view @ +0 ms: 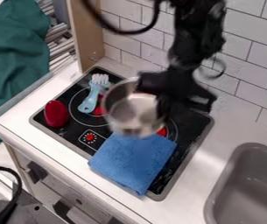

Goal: Put the silver pot on top of the blue cloth

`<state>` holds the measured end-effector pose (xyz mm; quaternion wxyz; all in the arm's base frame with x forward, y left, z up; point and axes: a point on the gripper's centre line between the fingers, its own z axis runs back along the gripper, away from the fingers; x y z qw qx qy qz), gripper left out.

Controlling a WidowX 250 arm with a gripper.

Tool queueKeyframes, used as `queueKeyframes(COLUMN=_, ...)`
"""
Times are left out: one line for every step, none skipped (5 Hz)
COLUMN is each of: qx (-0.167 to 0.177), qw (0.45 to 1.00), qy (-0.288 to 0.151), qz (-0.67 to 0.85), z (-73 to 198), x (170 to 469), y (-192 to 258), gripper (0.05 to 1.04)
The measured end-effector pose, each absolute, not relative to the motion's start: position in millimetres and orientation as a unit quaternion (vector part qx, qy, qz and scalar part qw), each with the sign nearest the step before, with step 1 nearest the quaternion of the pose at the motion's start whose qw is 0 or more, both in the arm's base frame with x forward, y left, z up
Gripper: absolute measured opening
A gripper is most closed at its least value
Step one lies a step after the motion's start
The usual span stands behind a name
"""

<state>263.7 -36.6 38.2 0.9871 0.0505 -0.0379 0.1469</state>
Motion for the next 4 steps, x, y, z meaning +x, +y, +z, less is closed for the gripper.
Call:
queueKeyframes(qx=0.035, qw=0.988, qy=-0.019, qz=0.151, z=18.7, x=237.5, y=-38.8, gripper=0.061)
queueKeyframes(qx=0.022, qw=0.991, qy=-0.021, qz=0.133, z=8.4, x=234.2, y=-46.5, gripper=0.061)
queueKeyframes(qx=0.017, qw=0.994, qy=-0.011, qz=0.109, z=-2.8, x=237.0, y=-49.8, gripper=0.061)
queueKeyframes(qx=0.013, qw=0.996, qy=-0.004, qz=0.087, z=-14.1, x=249.7, y=-53.1, gripper=0.061)
